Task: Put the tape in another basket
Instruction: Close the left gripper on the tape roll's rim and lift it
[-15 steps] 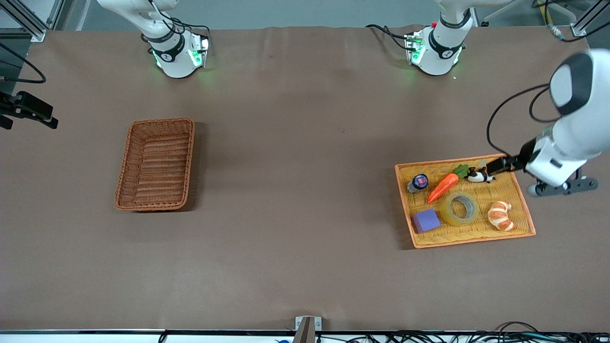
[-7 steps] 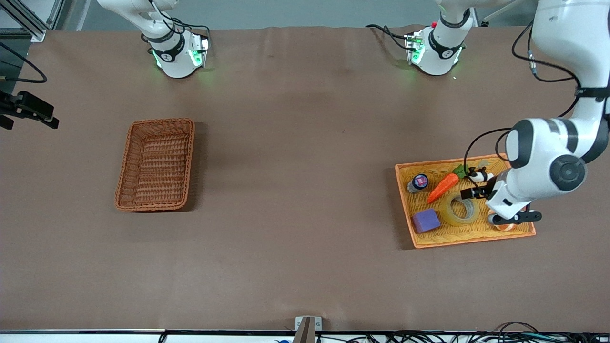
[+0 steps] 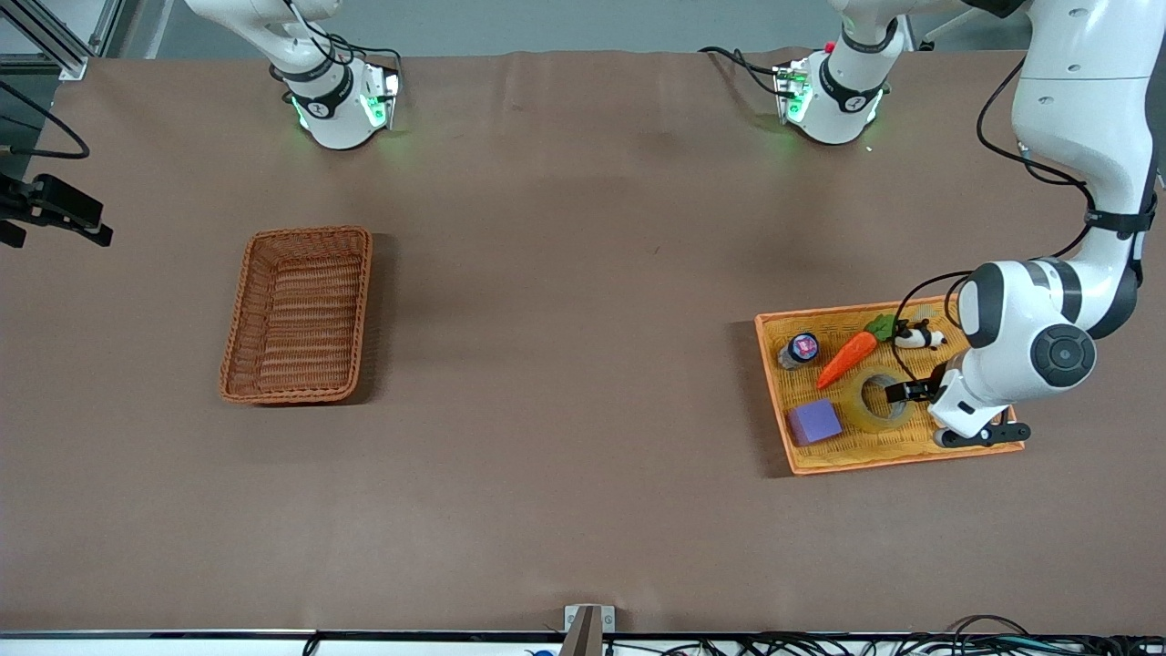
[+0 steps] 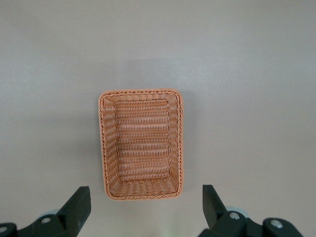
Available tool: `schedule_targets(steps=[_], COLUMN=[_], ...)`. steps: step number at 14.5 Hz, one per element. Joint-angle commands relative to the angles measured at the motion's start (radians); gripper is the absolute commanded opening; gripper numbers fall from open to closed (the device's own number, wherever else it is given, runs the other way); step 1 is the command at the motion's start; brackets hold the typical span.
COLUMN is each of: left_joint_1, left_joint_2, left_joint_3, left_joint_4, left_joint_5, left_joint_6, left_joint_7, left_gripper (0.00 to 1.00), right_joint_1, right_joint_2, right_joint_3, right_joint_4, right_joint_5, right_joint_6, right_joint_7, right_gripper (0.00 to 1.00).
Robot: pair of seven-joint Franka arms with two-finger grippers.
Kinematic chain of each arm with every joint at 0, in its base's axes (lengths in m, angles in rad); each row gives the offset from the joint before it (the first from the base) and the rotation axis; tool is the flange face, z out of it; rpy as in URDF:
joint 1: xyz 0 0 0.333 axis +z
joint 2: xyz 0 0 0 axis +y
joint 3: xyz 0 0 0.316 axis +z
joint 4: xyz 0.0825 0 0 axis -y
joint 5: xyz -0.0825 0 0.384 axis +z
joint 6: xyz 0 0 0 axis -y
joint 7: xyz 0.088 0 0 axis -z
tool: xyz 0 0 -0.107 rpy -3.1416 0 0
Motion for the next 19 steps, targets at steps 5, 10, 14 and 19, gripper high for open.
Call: schedule_targets(steps=[5, 10, 14, 19], left_joint_1=[-0.015, -0.015, -0.012, -0.012], left_joint_2=[0.043, 0.045, -0.024, -0.171], left_joint_3=[-0.009, -0.008, -0.009, -0.021], left_joint_4=[0.007, -0.009, -0.013, 0.019], left_joint_5=[0.000, 0.015, 0.017, 0.017], left_joint_6=[-0.002, -0.011, -0.070, -0.210], left_joint_7=[-0.025, -0.005, 0.030, 0.050], left_gripper=[0.81, 0.13, 0.00, 0.00], right_joint_1=[0.005, 0.005, 0.005, 0.003], right_joint_2=[-0.003, -0.003, -0.003, -0.003], right_joint_3=[-0.005, -0.005, -0.005, -0.005], right_joint_4=[0.003, 0.006, 0.004, 0.003], right_joint_5=[0.017, 0.017, 0.017, 0.017], right_joint_6=[-0.009, -0.008, -0.009, -0.018], right_joint_7=[-0.005, -0.009, -0.009, -0.009], right_gripper=[1.00, 1.00, 1.00, 1.00])
